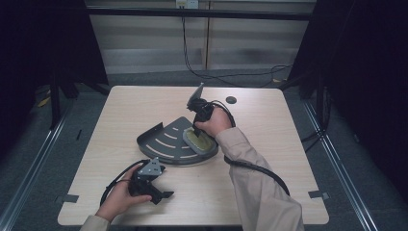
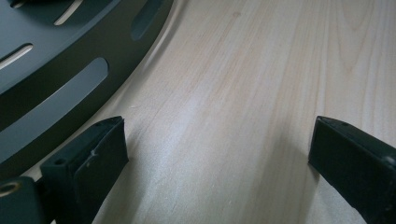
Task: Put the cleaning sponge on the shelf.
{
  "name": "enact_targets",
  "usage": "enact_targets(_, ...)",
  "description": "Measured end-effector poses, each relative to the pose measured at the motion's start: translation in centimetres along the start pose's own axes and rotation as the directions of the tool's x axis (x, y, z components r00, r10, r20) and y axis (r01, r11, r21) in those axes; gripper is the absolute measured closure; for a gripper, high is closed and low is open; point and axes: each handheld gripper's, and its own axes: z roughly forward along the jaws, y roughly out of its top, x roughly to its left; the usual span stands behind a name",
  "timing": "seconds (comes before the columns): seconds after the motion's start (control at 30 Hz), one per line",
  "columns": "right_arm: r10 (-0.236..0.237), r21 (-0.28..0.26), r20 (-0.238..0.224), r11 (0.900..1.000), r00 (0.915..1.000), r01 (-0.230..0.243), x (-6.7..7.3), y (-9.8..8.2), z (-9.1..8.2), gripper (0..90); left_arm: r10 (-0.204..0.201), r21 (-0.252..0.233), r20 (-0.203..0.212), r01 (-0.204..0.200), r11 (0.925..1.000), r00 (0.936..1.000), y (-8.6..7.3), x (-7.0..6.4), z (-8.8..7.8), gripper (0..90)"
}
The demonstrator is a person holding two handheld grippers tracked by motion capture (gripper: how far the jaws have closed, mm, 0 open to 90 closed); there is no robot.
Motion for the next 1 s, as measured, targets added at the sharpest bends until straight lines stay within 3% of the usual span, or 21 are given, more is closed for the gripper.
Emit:
enact_targets(0.33, -0.004, -0.016, -0.003, 1.0, 1.0, 0.004, 0.0, -0.2, -0.2, 53.9, 0.001, 0.001, -0.001, -0.001, 1.0, 1.0, 0.0, 0.0, 0.0, 4.0)
enact_targets(0.63, 0.008, -0.043, 0.0, 0.999, 1.0, -0.008, -0.3, -0.5, -0.6, 37.8, 0.0, 0.0, -0.001, 0.0, 1.0, 1.0, 0.0, 0.0, 0.0, 4.0)
enact_targets(1.0, -0.021, -0.083, 0.009, 0.996, 0.9997, 0.022, -0.4, -1.0, -1.0, 24.1, 0.0, 0.0, -0.001, 0.0, 1.0, 1.0, 0.0, 0.0, 0.0, 4.0)
